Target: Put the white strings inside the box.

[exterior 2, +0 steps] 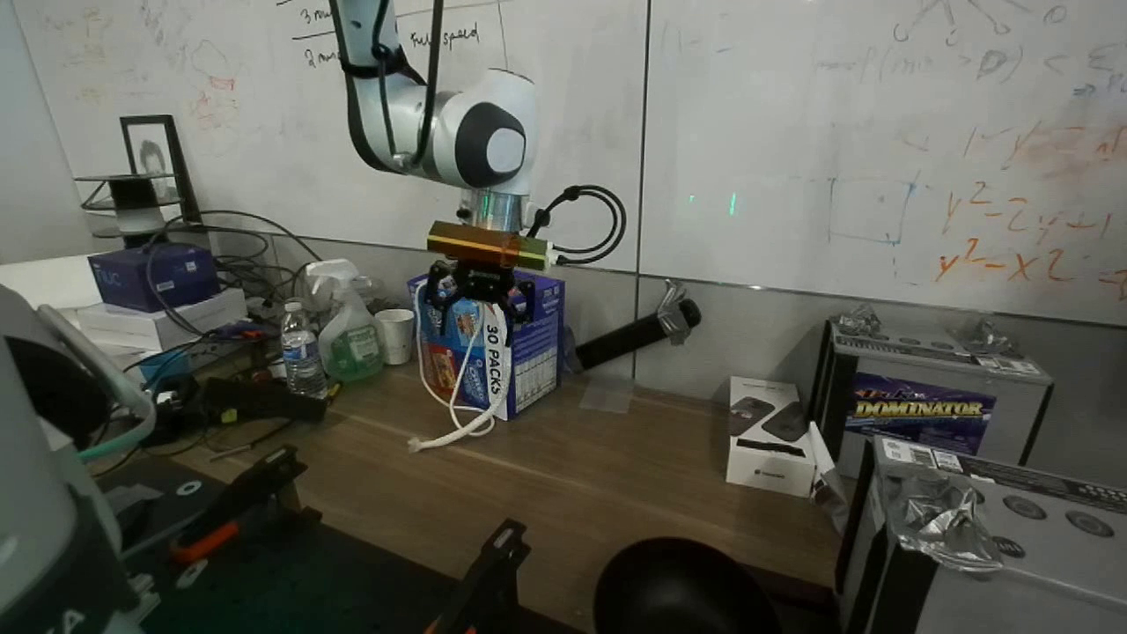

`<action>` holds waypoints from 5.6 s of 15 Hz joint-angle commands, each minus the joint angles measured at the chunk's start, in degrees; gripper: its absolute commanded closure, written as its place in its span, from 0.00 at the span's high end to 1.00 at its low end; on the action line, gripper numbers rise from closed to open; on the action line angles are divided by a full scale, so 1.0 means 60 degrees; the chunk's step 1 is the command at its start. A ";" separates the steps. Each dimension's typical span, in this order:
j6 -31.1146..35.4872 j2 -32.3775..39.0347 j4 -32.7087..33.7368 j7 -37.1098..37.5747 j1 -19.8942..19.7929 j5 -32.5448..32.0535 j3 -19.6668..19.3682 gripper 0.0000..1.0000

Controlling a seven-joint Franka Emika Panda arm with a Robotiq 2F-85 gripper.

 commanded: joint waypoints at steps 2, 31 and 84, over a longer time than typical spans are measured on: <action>0.0693 0.0849 0.0262 -0.1095 -0.0685 0.0228 0.0590 1.00; 0.2832 0.3868 0.2291 -0.0139 -0.2004 -0.1141 0.1640 0.66; 0.2410 -0.0528 0.2765 0.5916 0.2494 -0.0669 -0.1734 0.03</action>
